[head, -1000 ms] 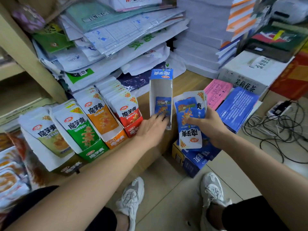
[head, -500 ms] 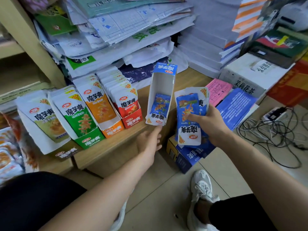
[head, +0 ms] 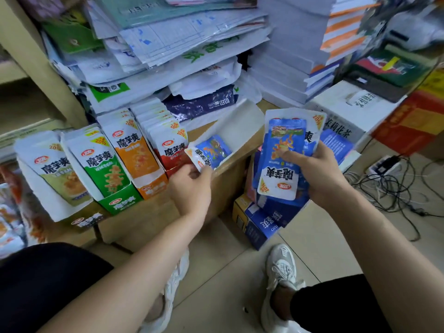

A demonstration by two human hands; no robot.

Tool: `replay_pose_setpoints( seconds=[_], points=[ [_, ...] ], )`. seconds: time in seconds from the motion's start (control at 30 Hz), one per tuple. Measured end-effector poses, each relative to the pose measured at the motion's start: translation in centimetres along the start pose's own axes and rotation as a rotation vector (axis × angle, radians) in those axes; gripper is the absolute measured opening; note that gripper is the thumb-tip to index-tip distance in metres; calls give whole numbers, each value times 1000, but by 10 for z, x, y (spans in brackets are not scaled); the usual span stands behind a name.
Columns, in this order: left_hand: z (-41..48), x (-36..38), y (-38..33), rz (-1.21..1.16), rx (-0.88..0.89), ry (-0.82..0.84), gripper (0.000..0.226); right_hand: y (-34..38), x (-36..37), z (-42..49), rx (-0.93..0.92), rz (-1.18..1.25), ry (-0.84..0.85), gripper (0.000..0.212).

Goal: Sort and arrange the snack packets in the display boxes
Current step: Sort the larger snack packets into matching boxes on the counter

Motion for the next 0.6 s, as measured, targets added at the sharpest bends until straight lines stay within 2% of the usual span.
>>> replay_pose_setpoints(
  seconds=[0.1,0.17,0.23,0.3,0.43,0.6],
  points=[
    [16,-31,-52,270,299,-69,31,12,-8,-2,-16,88,-47,43],
    [31,-38,-85,385,421,-57,36,18,-9,-1,-16,117,-54,43],
    [51,-36,-111,505,500,-19,39,20,-7,1,-18,132,-43,34],
    [71,-28,-133,655,594,43,40,19,-1,4,-13,135,-18,35],
    [104,1,-150,914,741,218,19,11,14,15,2,118,48,44],
    [120,21,-148,1010,832,261,23,3,43,31,-31,38,197,42]
  ],
)
Point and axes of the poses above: each hand's wrist, its own z-axis towards the middle knuckle, its own x-axis out of the palm, y = z × x, the point moved 7 cm from there along z, towards the middle knuckle, and after that the axes turned 11 degrees about z, right-handed, at the moved point
